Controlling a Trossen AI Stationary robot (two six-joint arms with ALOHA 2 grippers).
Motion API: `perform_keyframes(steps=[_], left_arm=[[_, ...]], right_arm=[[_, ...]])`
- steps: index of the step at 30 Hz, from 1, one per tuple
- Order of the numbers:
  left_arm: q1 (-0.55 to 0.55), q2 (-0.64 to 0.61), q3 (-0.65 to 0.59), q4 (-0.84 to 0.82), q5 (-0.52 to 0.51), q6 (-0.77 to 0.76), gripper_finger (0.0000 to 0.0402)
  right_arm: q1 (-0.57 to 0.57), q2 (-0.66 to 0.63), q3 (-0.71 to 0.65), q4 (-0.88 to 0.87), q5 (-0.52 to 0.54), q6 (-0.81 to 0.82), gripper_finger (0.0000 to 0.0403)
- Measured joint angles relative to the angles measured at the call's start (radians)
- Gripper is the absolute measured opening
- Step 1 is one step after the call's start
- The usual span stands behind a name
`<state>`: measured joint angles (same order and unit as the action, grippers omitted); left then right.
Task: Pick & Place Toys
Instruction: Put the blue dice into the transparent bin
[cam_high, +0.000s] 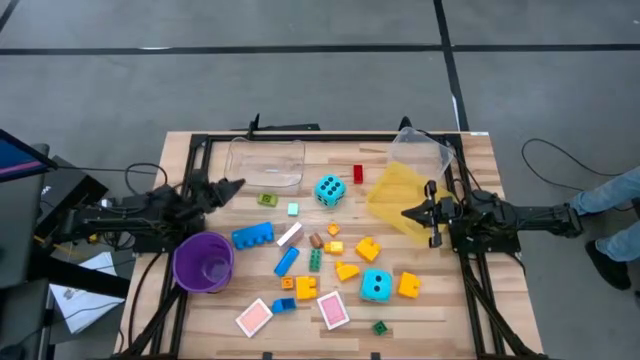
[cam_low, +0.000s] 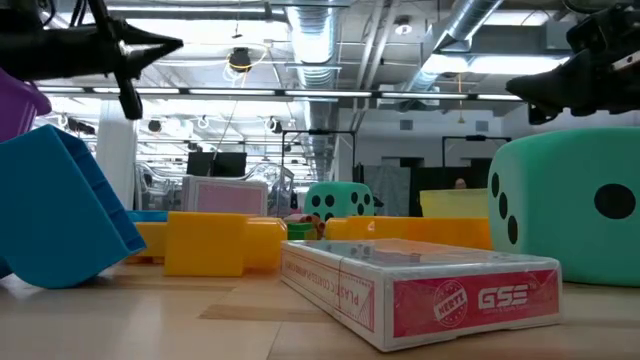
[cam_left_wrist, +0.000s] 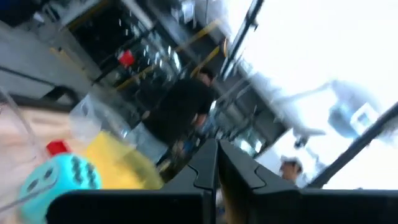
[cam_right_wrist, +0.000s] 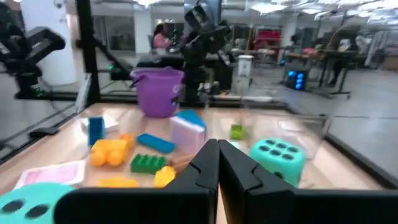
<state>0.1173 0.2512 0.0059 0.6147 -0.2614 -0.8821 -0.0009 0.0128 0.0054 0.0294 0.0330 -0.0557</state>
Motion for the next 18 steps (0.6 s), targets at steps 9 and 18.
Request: perform_keyframes(steps=[9, 18], left_arm=[[0.0, 0.002, 0.0, 0.167, -0.091, -0.015, 0.0008], [0.001, 0.002, 0.0, 0.257, -0.114, -0.014, 0.0008]], right_arm=[[-0.003, 0.0, 0.0, 0.296, 0.01, 0.294, 0.0], [-0.021, 0.0, 0.038, 0.743, 0.072, 0.352, 0.0]])
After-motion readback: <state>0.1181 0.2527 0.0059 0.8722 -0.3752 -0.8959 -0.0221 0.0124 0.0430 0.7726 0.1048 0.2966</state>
